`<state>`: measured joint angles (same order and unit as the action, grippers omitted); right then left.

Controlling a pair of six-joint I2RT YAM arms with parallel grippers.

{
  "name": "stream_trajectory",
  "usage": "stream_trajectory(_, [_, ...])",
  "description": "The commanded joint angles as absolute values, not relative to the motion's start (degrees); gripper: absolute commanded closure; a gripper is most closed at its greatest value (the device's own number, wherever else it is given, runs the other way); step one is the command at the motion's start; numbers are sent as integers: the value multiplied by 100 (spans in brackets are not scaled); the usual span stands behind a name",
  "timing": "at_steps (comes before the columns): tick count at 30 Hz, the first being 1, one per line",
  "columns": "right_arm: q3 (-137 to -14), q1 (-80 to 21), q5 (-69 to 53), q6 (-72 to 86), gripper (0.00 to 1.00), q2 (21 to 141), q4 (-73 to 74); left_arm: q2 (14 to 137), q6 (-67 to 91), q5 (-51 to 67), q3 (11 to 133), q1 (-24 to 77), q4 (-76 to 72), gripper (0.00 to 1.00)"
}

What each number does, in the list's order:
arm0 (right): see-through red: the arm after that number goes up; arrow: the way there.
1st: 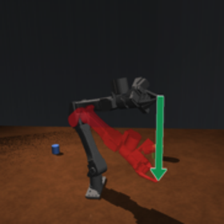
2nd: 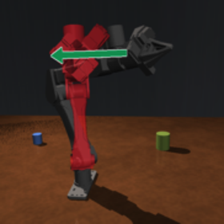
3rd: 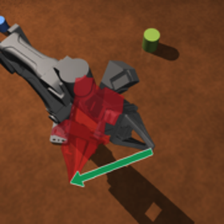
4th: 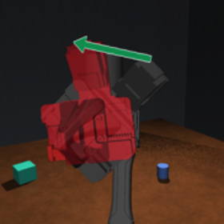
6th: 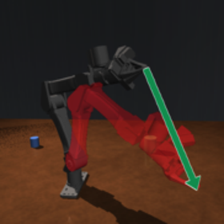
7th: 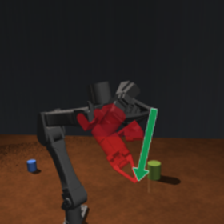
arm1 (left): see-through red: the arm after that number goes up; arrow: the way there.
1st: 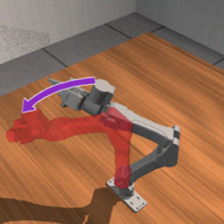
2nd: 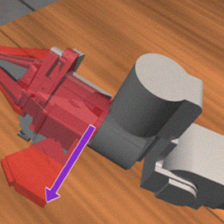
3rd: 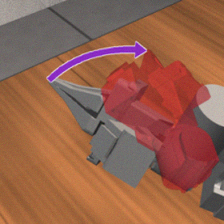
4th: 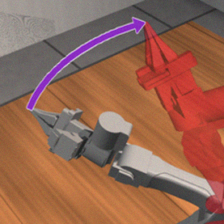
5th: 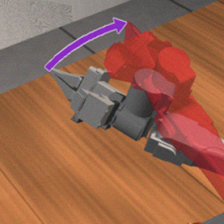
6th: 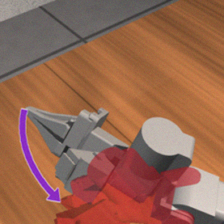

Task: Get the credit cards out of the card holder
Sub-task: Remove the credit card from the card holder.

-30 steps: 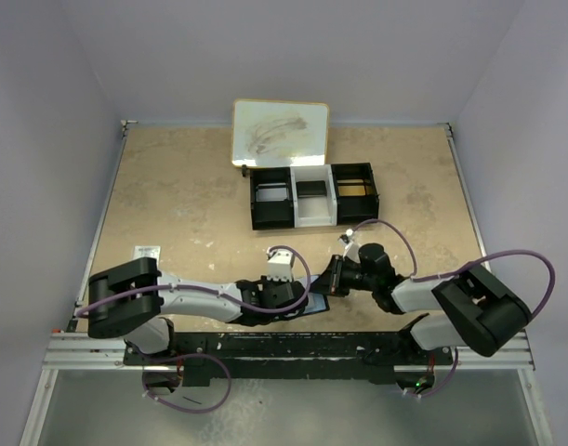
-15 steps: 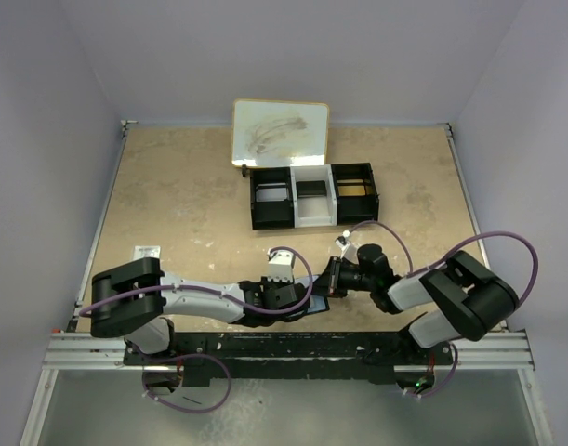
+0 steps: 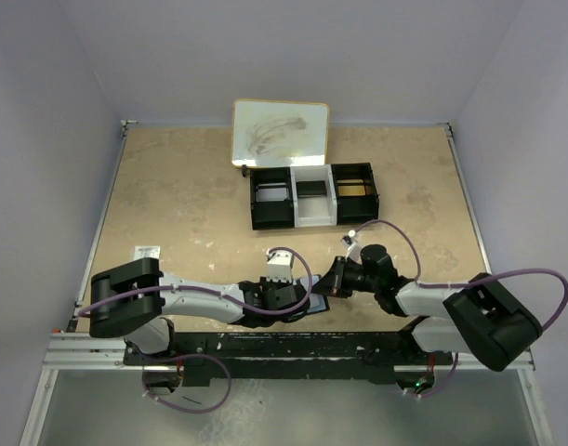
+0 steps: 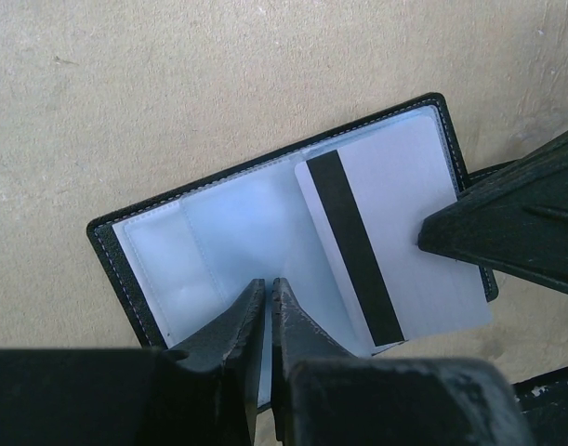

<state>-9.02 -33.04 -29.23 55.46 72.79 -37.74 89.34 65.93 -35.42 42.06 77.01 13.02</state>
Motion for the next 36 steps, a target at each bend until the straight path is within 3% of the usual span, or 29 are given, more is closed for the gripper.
stream_trajectory(1, [-962,-3296,-2837,5381,99,7487,-3880,8830,6549,-3621,4197,7726,1515,94])
stream_trajectory(10, [-940,-3296,-2838,5461,100,7746,-4168,8241,6437,-3973,4456,7725,1553,77])
stream_trajectory(15, [-937,-3301,-2830,5448,99,7787,-4171,8316,6269,-3631,4437,7725,1011,75])
stream_trajectory(27, [-888,-3298,-2894,5467,98,7733,-4220,9041,6272,-3092,4248,7696,361,80])
stream_trajectory(36, [-896,-3300,-3130,5489,88,7801,-4403,8995,6578,-3424,4016,7695,964,87])
